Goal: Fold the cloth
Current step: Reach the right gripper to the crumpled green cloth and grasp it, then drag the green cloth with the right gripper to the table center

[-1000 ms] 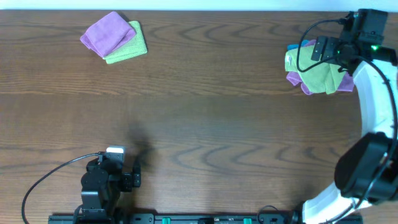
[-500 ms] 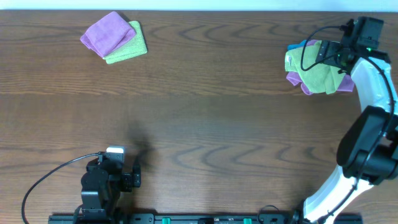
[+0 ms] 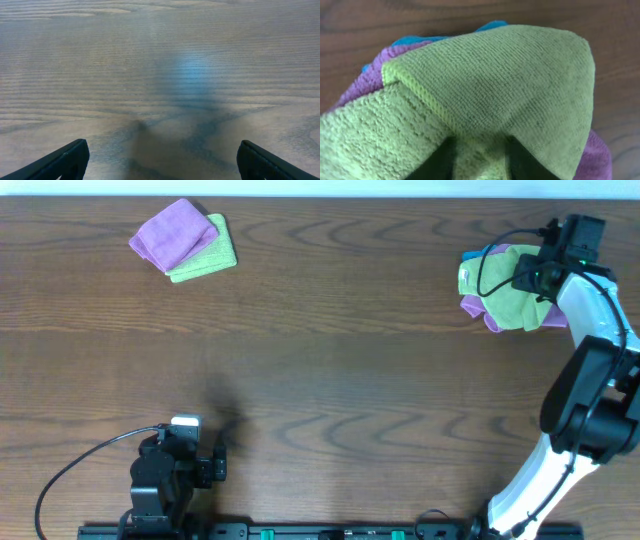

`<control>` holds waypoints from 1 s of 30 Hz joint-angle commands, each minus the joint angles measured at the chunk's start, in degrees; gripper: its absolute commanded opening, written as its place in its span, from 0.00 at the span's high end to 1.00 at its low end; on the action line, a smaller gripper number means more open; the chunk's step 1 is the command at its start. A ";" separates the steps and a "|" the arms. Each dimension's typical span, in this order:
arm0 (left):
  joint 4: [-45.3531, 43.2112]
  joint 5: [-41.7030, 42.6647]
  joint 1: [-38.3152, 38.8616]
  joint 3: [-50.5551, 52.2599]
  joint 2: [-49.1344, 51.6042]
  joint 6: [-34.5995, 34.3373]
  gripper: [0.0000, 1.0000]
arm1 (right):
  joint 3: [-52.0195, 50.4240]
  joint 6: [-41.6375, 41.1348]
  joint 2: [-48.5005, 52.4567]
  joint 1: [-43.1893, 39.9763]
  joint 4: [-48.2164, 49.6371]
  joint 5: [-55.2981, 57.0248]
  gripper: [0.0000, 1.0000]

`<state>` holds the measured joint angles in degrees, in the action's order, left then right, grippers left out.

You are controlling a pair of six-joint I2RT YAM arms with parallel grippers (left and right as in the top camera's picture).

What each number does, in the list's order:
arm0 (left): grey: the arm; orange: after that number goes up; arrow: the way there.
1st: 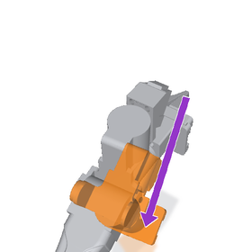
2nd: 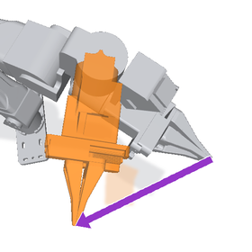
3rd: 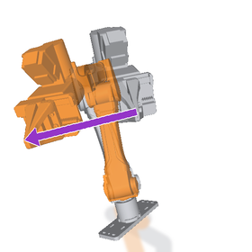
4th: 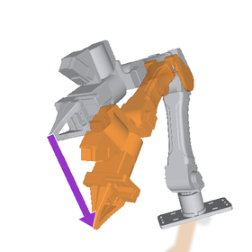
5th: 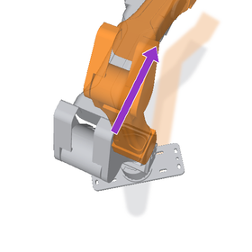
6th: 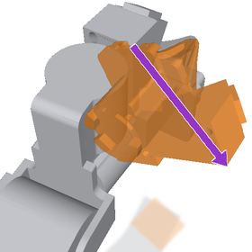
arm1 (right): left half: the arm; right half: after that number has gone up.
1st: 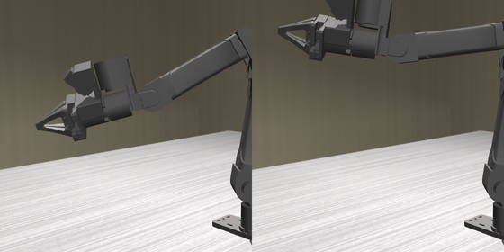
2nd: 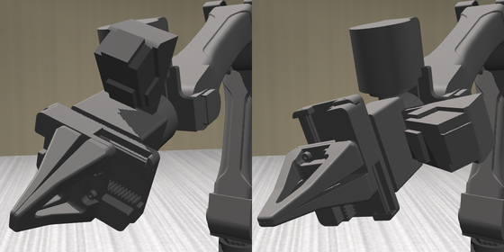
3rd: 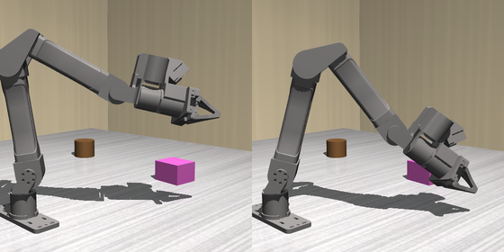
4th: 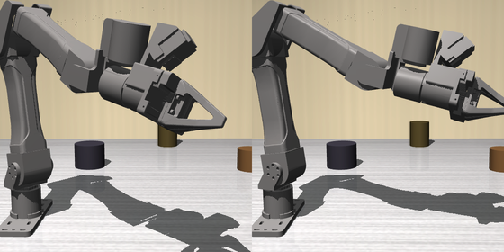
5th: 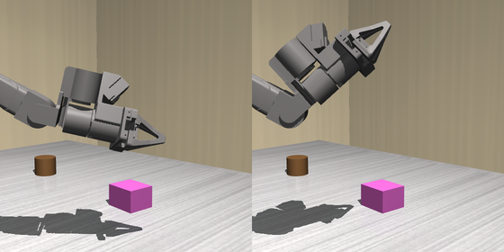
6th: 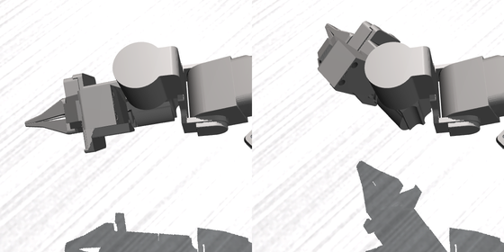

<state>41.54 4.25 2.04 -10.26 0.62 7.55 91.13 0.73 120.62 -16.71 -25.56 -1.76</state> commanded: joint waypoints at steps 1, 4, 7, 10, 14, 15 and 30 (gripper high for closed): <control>0.57 -0.37 0.24 0.94 -0.42 0.61 0.05 | 1.11 0.26 -0.13 -0.50 0.02 -0.22 0.82; 0.57 -0.37 0.24 0.94 -0.42 0.61 0.05 | 1.11 0.24 -1.79 -0.46 0.02 -0.26 0.99; 0.57 -0.37 0.24 0.94 -0.42 0.61 0.05 | 1.11 0.52 -4.00 -0.46 -0.37 -0.35 0.99; 0.57 -0.37 0.24 0.94 -0.42 0.61 0.05 | 1.11 2.40 -6.23 -0.46 -1.36 -2.36 0.99; 0.57 -0.37 0.24 0.94 -0.42 0.61 0.05 | 1.11 2.62 -8.66 -0.46 -2.51 -2.78 0.98; 0.57 -0.37 0.24 0.94 -0.42 0.61 0.05 | 1.11 2.82 -8.76 -0.46 -2.60 -2.80 0.99; 0.57 -0.37 0.24 0.94 -0.42 0.61 0.05 | 1.11 7.21 -19.21 3.43 -17.73 -21.29 0.99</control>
<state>41.54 4.25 2.04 -10.26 0.62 7.55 91.66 4.86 107.96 -15.75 -41.36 -15.92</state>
